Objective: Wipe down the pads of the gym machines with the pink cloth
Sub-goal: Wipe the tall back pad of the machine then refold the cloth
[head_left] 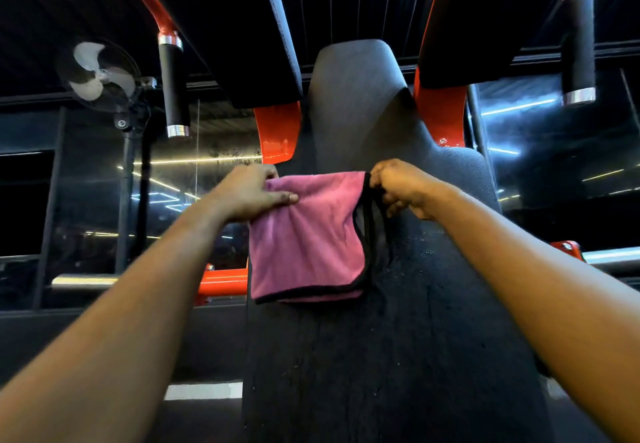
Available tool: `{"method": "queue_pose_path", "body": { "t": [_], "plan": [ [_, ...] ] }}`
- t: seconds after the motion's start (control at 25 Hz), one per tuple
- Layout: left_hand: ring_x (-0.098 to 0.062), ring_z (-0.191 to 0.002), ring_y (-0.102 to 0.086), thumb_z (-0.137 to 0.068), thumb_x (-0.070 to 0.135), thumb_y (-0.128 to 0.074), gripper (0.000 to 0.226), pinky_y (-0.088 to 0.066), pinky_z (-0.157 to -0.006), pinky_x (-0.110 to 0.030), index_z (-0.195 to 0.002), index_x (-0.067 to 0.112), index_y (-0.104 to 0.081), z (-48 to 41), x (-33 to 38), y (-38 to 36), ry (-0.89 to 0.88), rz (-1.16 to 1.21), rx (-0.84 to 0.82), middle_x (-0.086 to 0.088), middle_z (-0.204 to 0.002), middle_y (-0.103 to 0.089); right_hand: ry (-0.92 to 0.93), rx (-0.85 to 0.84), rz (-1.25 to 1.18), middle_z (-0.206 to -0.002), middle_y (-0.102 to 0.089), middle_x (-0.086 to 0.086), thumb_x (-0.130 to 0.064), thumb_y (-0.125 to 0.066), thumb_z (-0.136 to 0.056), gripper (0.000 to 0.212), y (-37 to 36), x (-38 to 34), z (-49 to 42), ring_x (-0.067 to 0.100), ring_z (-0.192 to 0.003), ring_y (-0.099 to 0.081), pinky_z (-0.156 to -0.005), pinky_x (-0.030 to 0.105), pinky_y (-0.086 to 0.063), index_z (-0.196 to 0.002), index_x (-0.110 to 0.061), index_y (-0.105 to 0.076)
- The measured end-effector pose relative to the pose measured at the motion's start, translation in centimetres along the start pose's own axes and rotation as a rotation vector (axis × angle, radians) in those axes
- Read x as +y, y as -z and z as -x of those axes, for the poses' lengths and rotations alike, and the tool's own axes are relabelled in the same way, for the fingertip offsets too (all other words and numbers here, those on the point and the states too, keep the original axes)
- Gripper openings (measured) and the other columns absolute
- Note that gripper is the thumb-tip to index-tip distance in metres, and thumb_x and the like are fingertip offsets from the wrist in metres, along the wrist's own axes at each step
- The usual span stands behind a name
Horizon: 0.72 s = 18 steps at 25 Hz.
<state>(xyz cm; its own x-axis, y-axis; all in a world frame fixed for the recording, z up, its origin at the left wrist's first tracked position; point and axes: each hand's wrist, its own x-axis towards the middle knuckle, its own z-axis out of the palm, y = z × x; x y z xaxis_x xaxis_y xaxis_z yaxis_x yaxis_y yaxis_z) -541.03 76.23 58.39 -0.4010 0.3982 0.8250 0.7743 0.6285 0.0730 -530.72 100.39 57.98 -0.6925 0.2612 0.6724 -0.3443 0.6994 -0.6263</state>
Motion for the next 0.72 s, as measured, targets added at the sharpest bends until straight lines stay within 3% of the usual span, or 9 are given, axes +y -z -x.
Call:
{"method": "queue_pose_path", "body": {
  "t": [0.12, 0.24, 0.28, 0.36, 0.4, 0.44, 0.56, 0.72],
  "plan": [
    [-0.023, -0.064, -0.052, -0.071, 0.056, -0.082, 0.053, -0.031, -0.052, -0.033, -0.066, 0.012, -0.053, -1.8, 1.8, 1.5, 0.028, -0.064, 0.047, -0.004, -0.065, -0.055, -0.039, 0.021, -0.191, -0.070, -0.044, 0.009, -0.011, -0.038, -0.099, 0.026, -0.6, 0.4, 1.2, 0.016, -0.050, -0.039, -0.045, 0.023, -0.037, -0.077, -0.018, -0.051],
    [-0.024, -0.067, -0.054, -0.062, 0.057, -0.087, 0.055, -0.032, -0.053, -0.032, -0.065, 0.014, -0.052, -2.2, 3.6, 1.6, 0.074, -0.106, 0.046, -0.002, -0.065, -0.053, -0.107, 0.017, -0.485, -0.081, -0.062, 0.010, -0.066, -0.028, -0.101, 0.060, -2.6, 1.4, 2.5, 0.025, -0.062, -0.056, -0.057, 0.028, -0.043, -0.089, -0.018, -0.061],
    [-0.025, -0.070, -0.056, -0.061, 0.056, -0.088, 0.054, -0.034, -0.054, -0.031, -0.067, 0.014, -0.054, -2.1, 3.9, 1.7, 0.096, -0.122, 0.018, -0.002, -0.066, -0.055, -0.079, -0.014, -0.505, -0.080, -0.067, 0.002, -0.071, -0.031, -0.098, 0.063, -3.3, 1.8, 3.2, 0.020, -0.066, -0.060, -0.057, 0.025, -0.044, -0.092, -0.019, -0.066],
    [-0.025, -0.068, -0.058, -0.061, 0.058, -0.087, 0.055, -0.037, -0.052, -0.029, -0.073, 0.012, -0.059, -1.4, 3.8, 2.0, 0.136, -0.130, -0.085, -0.005, -0.069, -0.060, 0.051, -0.067, -0.433, -0.076, -0.073, -0.008, -0.046, -0.060, -0.098, 0.031, -4.8, 2.3, 4.6, 0.005, -0.067, -0.067, -0.058, 0.021, -0.050, -0.089, -0.018, -0.071],
    [-0.026, -0.065, -0.059, -0.062, 0.062, -0.085, 0.059, -0.040, -0.051, -0.028, -0.076, 0.010, -0.062, -0.8, 3.5, 2.4, 0.160, -0.107, -0.177, -0.008, -0.070, -0.063, 0.082, -0.062, -0.359, -0.079, -0.074, -0.007, -0.028, -0.075, -0.090, 0.012, -5.4, 2.5, 4.8, 0.007, -0.073, -0.070, -0.062, 0.025, -0.055, -0.087, -0.016, -0.072],
    [-0.027, -0.063, -0.061, -0.064, 0.068, -0.080, 0.064, -0.044, -0.050, -0.028, -0.081, 0.008, -0.065, -0.1, 3.2, 2.7, 0.178, -0.073, -0.288, -0.012, -0.072, -0.067, 0.060, -0.018, -0.266, -0.084, -0.075, -0.003, -0.019, -0.085, -0.080, 0.016, -5.9, 2.9, 4.7, 0.013, -0.080, -0.071, -0.066, 0.029, -0.057, -0.088, -0.016, -0.071],
    [-0.028, -0.066, -0.064, -0.083, 0.066, -0.064, 0.061, -0.050, -0.050, -0.032, -0.077, 0.005, -0.067, 2.1, 2.6, 2.4, 0.247, -0.038, -0.480, -0.013, -0.076, -0.068, -0.119, 0.184, 0.016, -0.095, -0.070, 0.004, -0.028, -0.094, -0.063, 0.044, -7.2, 2.5, 4.1, 0.020, -0.085, -0.067, -0.069, 0.030, -0.056, -0.094, -0.012, -0.069],
    [-0.026, -0.061, -0.063, -0.095, 0.039, -0.060, 0.040, -0.046, -0.045, -0.032, -0.079, 0.003, -0.064, 2.8, 3.8, 0.8, 0.316, -0.142, -0.297, -0.013, -0.076, -0.062, -0.267, 0.339, -0.107, -0.109, -0.072, 0.011, -0.040, -0.097, -0.055, 0.065, -9.0, 1.1, 5.5, 0.028, -0.100, -0.070, -0.085, 0.038, -0.060, -0.106, -0.009, -0.071]
  ]
}}
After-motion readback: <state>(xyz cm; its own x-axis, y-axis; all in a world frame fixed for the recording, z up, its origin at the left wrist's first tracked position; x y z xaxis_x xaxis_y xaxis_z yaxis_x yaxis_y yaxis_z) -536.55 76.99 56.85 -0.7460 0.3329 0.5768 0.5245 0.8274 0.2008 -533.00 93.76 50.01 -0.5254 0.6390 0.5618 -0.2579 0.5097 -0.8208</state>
